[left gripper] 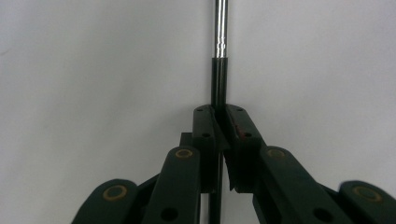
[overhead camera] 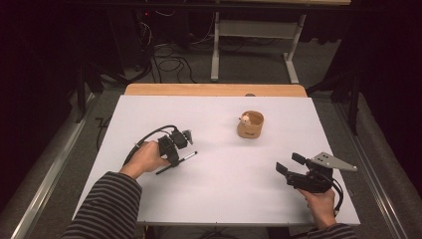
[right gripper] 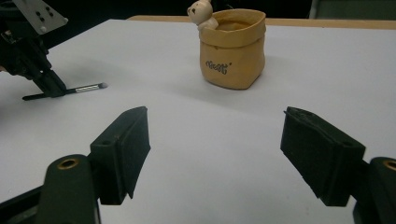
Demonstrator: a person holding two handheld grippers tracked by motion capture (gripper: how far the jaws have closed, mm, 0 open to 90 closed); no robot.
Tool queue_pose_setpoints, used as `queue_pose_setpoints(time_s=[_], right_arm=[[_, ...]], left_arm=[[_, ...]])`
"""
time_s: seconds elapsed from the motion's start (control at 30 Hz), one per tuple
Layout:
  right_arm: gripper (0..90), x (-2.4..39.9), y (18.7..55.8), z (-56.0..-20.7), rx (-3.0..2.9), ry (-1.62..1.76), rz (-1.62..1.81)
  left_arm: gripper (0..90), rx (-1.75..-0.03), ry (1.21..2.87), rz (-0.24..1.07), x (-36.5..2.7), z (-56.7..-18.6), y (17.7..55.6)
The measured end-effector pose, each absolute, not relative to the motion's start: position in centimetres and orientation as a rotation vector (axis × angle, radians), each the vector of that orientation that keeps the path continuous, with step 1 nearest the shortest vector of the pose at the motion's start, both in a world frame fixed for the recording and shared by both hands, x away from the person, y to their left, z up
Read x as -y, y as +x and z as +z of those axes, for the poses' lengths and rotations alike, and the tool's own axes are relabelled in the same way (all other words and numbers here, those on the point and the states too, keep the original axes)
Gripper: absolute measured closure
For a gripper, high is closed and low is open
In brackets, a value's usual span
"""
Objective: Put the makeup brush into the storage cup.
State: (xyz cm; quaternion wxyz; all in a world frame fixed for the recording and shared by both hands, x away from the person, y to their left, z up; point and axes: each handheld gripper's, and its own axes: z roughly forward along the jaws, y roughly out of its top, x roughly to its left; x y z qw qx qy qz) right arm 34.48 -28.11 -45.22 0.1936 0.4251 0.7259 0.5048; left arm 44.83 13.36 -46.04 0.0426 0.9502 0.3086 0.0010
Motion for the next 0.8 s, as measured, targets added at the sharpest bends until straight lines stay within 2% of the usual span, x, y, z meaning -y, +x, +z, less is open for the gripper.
queue_pose_setpoints(time_s=[0.47, 0.8], right_arm=[[25.2, 28.1, 34.4, -45.2, -2.035, 1.186, 1.421], [25.3, 28.0, 34.4, -45.2, -2.04, 1.185, 1.418]], left_arm=[[83.8, -0.899, 2.894, 0.054, -13.1, -45.3, 44.2], [83.8, -0.866, 2.815, 0.07, -13.1, -44.0, 43.5]])
